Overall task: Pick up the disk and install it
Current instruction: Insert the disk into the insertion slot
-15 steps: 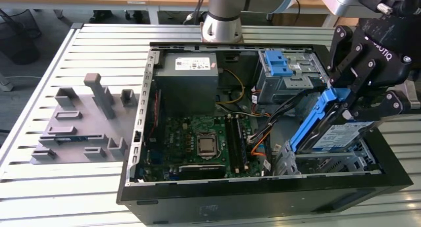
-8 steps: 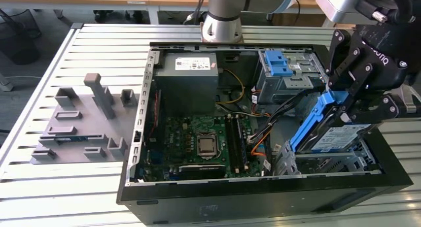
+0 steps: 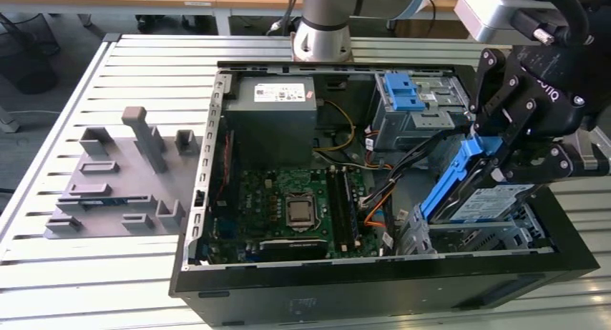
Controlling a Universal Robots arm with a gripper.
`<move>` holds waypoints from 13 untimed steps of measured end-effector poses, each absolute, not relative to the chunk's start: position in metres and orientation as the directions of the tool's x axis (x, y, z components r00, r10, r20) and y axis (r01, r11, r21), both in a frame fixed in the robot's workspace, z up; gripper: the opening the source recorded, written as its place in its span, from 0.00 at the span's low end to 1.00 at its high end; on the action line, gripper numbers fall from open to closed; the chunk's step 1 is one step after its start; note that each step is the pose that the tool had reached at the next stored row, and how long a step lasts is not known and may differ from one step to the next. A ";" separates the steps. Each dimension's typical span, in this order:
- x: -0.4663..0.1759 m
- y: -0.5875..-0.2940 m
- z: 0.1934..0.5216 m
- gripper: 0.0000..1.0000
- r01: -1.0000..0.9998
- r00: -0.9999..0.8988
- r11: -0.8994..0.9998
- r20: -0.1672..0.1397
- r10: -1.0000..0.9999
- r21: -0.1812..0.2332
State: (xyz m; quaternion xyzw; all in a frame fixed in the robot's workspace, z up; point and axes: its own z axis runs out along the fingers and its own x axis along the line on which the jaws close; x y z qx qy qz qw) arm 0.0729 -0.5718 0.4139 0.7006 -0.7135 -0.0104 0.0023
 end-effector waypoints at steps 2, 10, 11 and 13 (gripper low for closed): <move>0.073 -0.572 0.413 0.36 -1.000 -0.018 0.018 -0.011 -1.000 0.018; 0.073 -0.572 0.407 0.36 -1.000 -0.019 0.018 -0.011 -1.000 0.018; 0.073 -0.572 0.406 0.36 -1.000 -0.019 0.018 -0.011 -1.000 0.018; 0.073 -0.572 0.404 0.36 -1.000 -0.019 0.019 -0.011 -1.000 0.018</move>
